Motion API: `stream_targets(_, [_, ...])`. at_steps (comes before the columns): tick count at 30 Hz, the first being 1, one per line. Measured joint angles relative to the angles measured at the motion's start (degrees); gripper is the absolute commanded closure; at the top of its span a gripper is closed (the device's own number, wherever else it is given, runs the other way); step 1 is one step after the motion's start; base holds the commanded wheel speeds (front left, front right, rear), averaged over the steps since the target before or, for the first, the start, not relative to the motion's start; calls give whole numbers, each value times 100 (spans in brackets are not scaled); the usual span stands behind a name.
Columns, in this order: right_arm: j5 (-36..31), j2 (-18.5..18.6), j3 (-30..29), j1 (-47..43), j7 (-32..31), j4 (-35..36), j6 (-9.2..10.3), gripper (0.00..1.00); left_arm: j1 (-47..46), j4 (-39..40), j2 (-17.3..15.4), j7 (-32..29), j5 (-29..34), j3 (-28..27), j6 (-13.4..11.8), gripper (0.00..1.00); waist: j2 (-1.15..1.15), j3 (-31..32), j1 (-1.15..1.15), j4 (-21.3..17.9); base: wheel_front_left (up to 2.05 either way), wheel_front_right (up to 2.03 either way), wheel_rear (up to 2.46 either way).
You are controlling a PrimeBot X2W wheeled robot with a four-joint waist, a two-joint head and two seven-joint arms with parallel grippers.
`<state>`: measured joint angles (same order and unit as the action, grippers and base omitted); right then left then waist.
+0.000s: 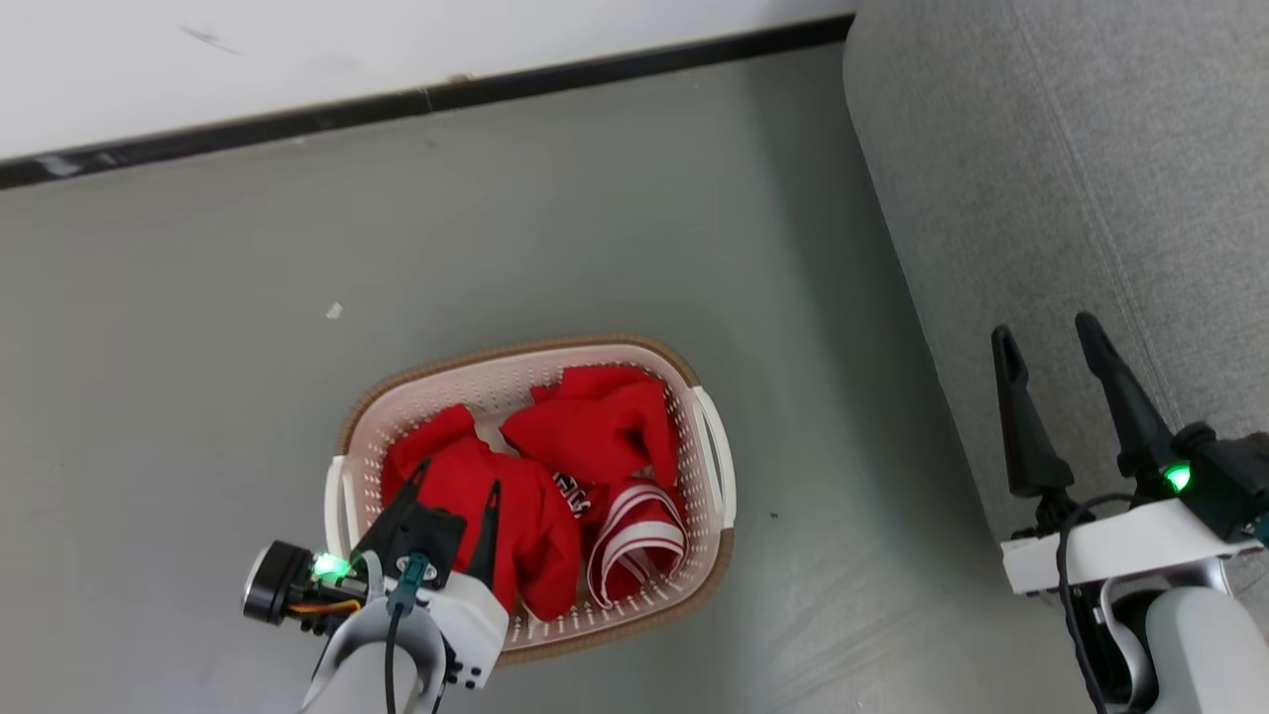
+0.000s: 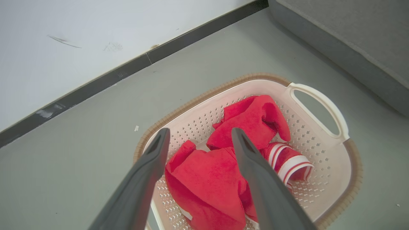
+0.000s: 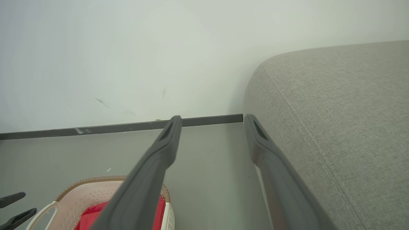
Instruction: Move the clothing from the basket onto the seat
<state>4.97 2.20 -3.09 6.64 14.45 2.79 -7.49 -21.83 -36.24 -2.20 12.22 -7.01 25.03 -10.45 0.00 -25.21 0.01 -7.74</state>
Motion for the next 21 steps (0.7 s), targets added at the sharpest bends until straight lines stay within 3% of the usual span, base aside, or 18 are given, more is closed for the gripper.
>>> stream_targets(21, [157, 5, 90, 1243, 0, 62, 0, 0, -704, -311, -3, 82, -356, 205, -177, 0, 0, -1250, 0, -479, 0, 0, 0])
